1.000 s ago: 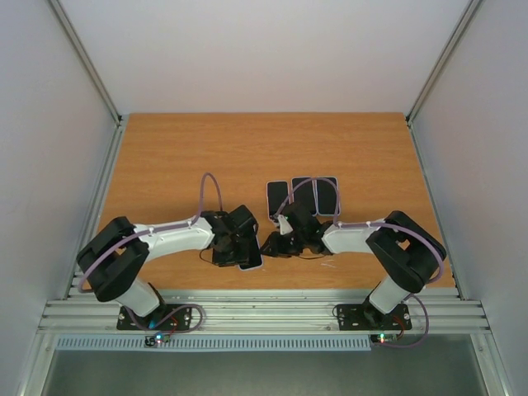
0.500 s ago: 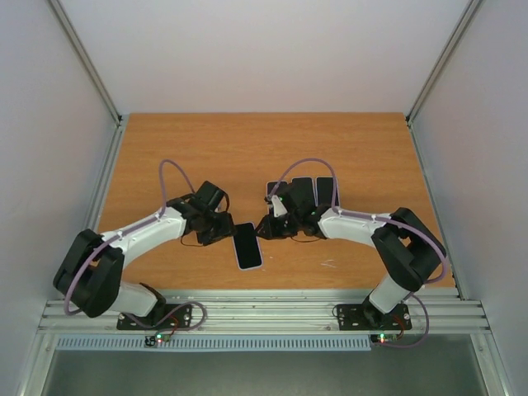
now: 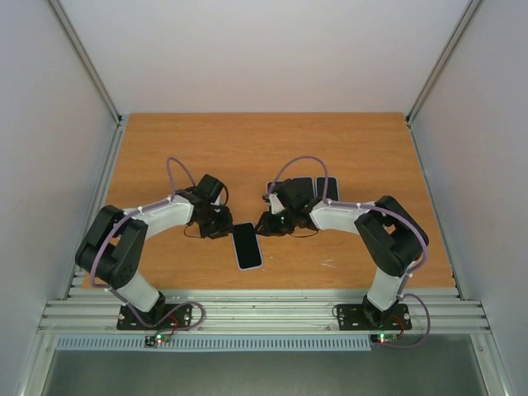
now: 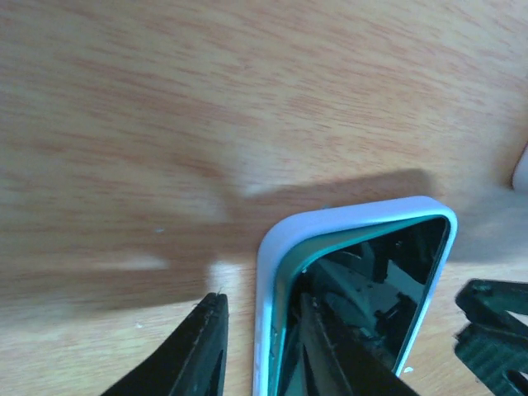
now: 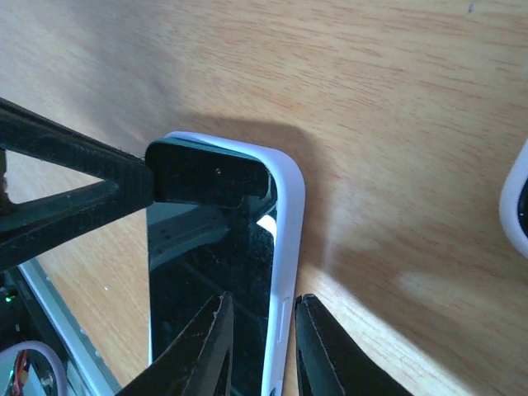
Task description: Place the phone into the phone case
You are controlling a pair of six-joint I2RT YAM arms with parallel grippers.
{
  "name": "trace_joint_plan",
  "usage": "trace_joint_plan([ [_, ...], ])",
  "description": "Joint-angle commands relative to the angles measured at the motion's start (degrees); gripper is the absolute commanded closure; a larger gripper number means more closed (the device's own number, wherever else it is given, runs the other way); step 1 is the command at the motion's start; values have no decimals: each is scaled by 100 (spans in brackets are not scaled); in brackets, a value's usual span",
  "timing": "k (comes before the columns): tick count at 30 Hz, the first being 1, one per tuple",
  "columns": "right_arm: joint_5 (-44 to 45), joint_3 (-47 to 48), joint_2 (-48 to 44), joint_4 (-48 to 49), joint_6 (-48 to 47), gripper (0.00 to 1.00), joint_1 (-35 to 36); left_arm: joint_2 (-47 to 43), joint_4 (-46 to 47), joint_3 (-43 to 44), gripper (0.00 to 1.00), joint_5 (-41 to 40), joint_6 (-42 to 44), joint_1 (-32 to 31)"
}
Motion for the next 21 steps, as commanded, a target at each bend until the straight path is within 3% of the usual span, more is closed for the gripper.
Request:
trace_joint_plan([
  [1, -129, 183, 242, -86, -73, 77, -17, 253, -79, 140, 76, -272, 179, 13],
  [10, -168, 70, 527, -36, 130, 82, 7, 854, -474, 146, 85, -989, 231, -513],
  [21, 0, 79, 417, -129, 26, 83, 179, 1315, -1625, 424, 84, -2506, 178, -961],
])
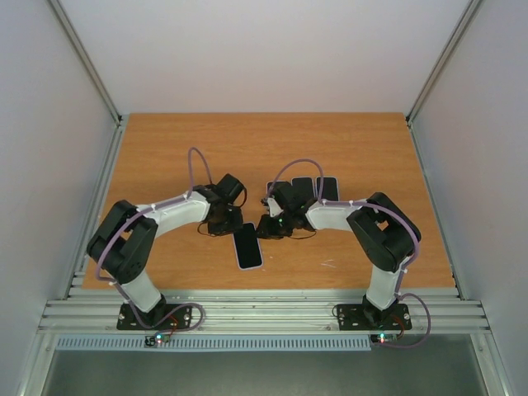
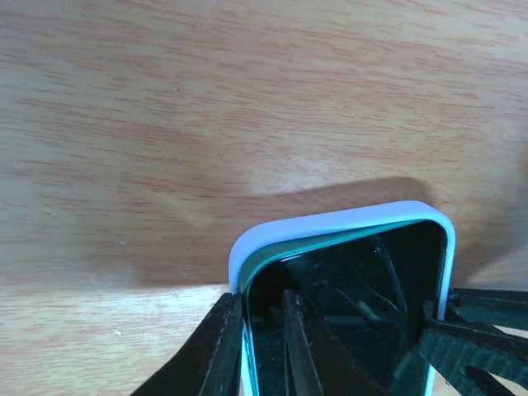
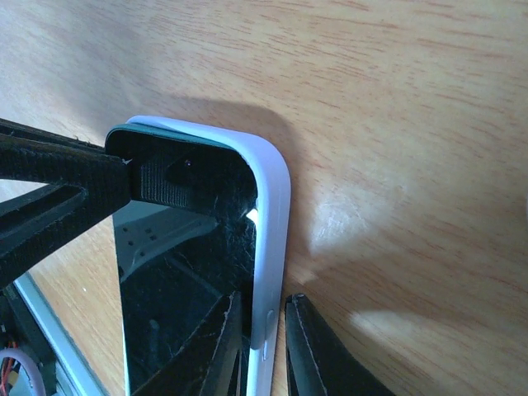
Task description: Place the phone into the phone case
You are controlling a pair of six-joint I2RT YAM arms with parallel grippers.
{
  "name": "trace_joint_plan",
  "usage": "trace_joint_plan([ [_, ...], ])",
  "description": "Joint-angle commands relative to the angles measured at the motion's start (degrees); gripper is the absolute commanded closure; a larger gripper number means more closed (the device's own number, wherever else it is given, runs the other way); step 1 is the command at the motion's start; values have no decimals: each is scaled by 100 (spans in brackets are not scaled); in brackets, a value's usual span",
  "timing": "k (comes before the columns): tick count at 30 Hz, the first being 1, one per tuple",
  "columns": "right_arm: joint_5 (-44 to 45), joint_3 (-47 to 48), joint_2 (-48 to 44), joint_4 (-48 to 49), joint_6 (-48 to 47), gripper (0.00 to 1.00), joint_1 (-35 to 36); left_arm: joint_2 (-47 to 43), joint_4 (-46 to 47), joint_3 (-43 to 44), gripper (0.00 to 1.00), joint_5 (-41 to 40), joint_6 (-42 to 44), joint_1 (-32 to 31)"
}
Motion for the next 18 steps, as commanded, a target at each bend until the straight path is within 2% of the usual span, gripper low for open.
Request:
trace_joint_plan([
  [1, 124, 12, 0, -148, -48, 83, 136, 845, -1120, -204, 84, -1477, 89, -216],
  [10, 279, -104, -393, -250, -126, 83, 139, 1267, -1465, -23, 80, -1724, 225, -283],
  [15, 287, -145, -530, -282, -164, 82, 133, 693, -830, -228, 81, -904, 215, -136],
  [18, 263, -181, -577, -269, -157, 82, 138, 464, -771, -145, 81, -446, 245, -37],
])
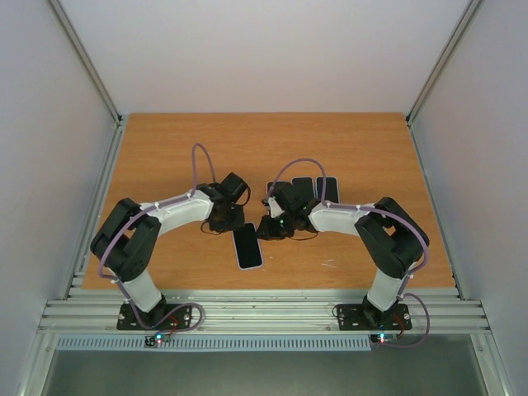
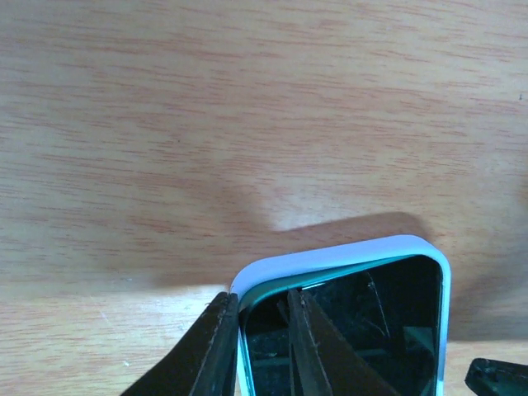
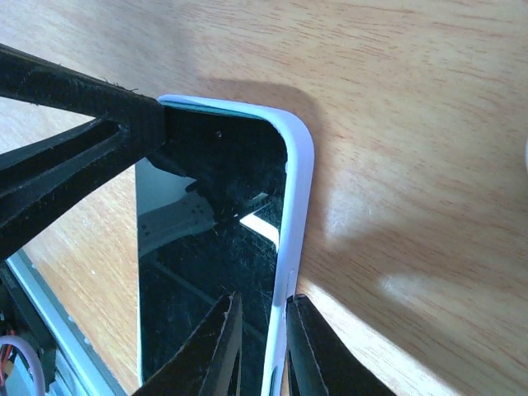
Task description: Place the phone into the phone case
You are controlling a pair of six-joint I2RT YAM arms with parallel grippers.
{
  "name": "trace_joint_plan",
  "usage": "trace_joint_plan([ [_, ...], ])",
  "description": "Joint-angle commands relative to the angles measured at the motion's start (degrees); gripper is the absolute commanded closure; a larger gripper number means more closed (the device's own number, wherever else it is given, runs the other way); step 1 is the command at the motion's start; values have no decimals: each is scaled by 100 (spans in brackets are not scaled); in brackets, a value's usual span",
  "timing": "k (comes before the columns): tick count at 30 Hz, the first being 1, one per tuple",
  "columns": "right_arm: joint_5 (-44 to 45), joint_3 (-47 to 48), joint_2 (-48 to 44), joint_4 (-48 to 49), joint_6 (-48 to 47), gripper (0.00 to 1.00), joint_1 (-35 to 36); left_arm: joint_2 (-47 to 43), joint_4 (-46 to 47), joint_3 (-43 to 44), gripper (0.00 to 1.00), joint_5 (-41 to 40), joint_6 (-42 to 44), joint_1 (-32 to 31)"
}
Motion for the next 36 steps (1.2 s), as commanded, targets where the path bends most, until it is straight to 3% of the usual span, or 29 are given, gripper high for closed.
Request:
trace_joint_plan([
  [1, 31, -109, -213, -37, -86, 82, 29, 292, -618, -473, 81, 339, 141, 174],
  [14, -21, -217, -356, -19, -78, 82, 30, -239, -621, -914, 81, 491, 24, 342],
  [28, -43, -239, -384, -6, -70, 82, 30, 330, -365, -976, 86, 500, 65, 374],
  [36, 92, -124, -437, -276, -226, 80, 82, -893, -28, -1394, 67, 688, -348, 645],
])
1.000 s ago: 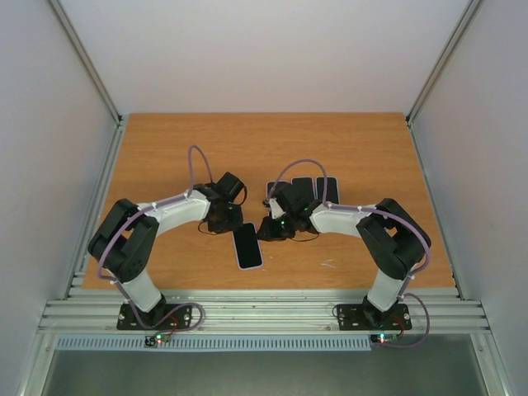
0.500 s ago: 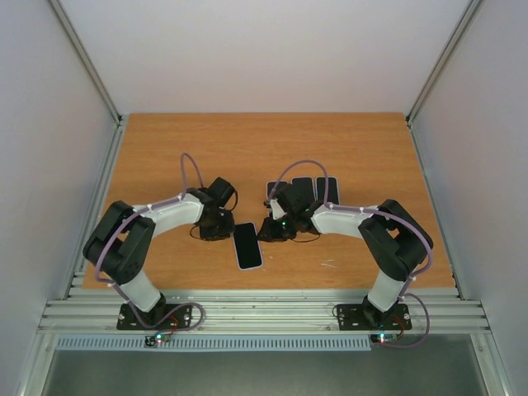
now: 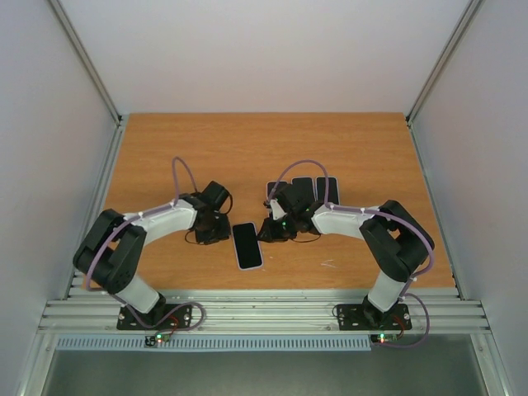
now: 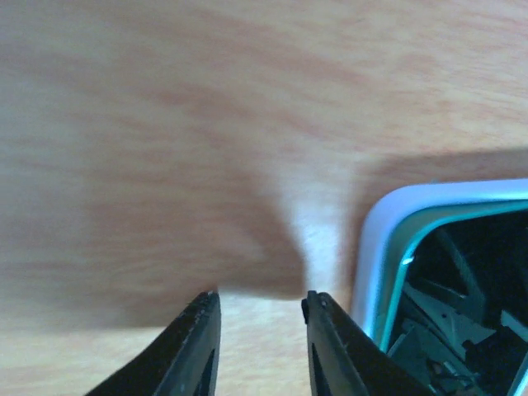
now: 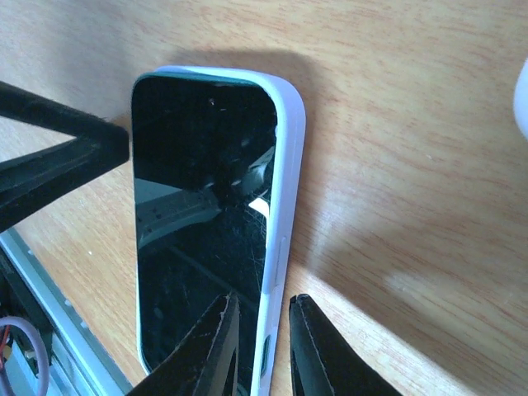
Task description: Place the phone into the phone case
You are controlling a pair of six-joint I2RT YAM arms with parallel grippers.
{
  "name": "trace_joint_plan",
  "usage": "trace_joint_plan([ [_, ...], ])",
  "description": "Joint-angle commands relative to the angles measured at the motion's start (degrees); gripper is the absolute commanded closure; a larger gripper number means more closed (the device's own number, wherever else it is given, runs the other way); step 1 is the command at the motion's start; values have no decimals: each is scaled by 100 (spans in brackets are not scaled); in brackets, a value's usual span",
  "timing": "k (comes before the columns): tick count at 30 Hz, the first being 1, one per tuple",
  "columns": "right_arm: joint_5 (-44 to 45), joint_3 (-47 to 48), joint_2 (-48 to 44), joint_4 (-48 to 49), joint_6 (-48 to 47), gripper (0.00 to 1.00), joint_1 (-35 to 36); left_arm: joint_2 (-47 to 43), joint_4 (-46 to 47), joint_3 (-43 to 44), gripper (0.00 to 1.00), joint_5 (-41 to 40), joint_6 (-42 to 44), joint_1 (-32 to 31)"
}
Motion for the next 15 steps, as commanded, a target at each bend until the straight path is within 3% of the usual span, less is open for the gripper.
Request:
trace_joint_plan([
  [1, 122, 77, -213, -261, -217, 80, 84, -489, -102, -606, 63, 55, -341, 153],
  [6, 340, 88, -340, -498, -297, 77, 118, -1084, 643, -1032, 40, 692, -650, 132],
  [15, 780, 113, -618, -1106, -370, 75, 124, -809, 2266, -1401, 34, 1535, -1303, -393],
])
